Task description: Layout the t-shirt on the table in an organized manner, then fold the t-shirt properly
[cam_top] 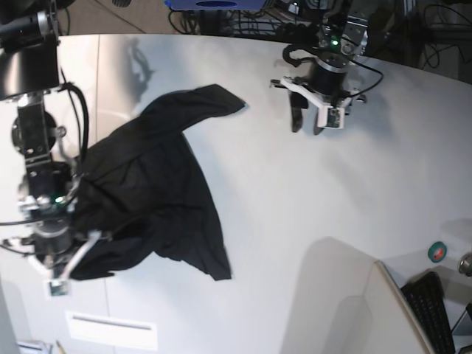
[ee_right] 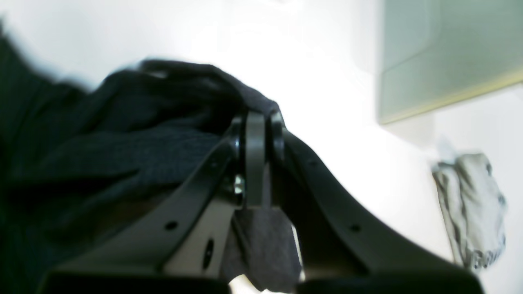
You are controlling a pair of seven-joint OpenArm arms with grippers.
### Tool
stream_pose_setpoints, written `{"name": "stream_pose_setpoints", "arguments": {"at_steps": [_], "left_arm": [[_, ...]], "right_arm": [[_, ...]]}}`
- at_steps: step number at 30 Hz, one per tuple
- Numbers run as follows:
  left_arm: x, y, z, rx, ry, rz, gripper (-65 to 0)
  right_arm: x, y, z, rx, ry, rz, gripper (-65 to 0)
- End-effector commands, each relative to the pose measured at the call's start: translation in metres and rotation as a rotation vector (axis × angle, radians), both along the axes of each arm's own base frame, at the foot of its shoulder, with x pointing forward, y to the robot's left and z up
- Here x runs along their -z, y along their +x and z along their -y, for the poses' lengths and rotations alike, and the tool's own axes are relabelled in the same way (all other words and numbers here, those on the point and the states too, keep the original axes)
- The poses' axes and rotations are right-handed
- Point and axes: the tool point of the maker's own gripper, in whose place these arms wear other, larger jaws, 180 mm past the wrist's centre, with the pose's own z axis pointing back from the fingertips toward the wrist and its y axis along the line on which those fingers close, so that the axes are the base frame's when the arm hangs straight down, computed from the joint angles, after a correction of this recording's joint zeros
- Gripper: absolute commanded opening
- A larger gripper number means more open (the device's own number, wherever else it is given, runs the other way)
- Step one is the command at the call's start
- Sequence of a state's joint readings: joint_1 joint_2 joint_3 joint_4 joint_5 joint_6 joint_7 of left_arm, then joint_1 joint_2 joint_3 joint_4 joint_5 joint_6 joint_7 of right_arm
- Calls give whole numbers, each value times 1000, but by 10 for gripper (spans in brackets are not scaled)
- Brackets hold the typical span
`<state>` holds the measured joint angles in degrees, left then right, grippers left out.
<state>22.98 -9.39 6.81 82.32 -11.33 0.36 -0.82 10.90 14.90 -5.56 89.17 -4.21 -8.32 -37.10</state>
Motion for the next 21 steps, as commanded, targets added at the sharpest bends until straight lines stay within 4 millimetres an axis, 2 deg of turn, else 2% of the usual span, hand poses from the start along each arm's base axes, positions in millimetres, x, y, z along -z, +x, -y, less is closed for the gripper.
{"name": "stream_pose_setpoints", "arguments": {"at_steps": [1,3,8,12,15,16,18,19,20,21], "left_arm": [[-7,4,6,18,-6,31,-402],[-9,8,18,47,-19,39,-402],[-22,26,65,158,-64,90,-402],[-33,38,114,288,-95,127,-402],[-32,45,137,329,-114,130,-402],[-29,47,140,325,-116,122,-402],[-23,50,144,319,-119,110,-402],[-20,53,145,317,-117,103,-402],[-16,54,145,315,-114,94,-402],[-14,57,147,313,-114,91,-402]], "right_arm": [[-27,12,22,48,-19,79,-650],[-30,15,49,122,-8,84,-650],[-16,17,105,242,3,54,-650],[3,27,139,252,40,80,-650],[21,28,176,383,142,103,-650],[26,25,190,445,196,114,-591],[34,18,210,550,298,121,-419],[34,8,228,605,326,128,-327],[35,1,237,632,335,123,-254],[36,0,237,629,332,114,-203]]}}
